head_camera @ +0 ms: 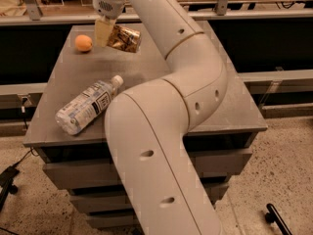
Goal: Place orange can upright
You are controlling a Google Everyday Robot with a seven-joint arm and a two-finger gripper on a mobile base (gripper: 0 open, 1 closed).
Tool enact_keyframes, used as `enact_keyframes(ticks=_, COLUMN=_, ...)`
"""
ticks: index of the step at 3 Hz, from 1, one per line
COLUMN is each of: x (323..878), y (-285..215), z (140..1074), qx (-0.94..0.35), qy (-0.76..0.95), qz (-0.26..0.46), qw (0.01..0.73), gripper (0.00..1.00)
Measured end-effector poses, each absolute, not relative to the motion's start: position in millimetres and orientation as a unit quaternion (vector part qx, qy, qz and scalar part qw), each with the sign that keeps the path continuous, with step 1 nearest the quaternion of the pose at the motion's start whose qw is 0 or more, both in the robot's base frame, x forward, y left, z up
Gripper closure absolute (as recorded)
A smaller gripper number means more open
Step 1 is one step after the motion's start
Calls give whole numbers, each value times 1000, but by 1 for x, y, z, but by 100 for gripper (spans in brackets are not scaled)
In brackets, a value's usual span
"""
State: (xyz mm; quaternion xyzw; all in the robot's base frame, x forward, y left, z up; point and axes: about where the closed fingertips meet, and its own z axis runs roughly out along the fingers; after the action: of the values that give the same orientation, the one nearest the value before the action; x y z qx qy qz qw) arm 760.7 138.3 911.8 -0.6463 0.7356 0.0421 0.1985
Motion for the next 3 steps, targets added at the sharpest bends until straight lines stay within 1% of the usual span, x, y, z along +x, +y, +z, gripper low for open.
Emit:
enact_keyframes(ticks=1, x=768, y=145, z=910, qx=-644, qy=734, qz=42, qw=212, gripper=100)
enact_keyframes(ticks=2, x=777, y=128, z=933, qx=-628, qy=724, qz=79, qw=275, gripper=100)
enact_keyframes(ticks=3, x=782, y=87, z=964, qx=-593, qy=703, qz=140, qw=365, gripper=100)
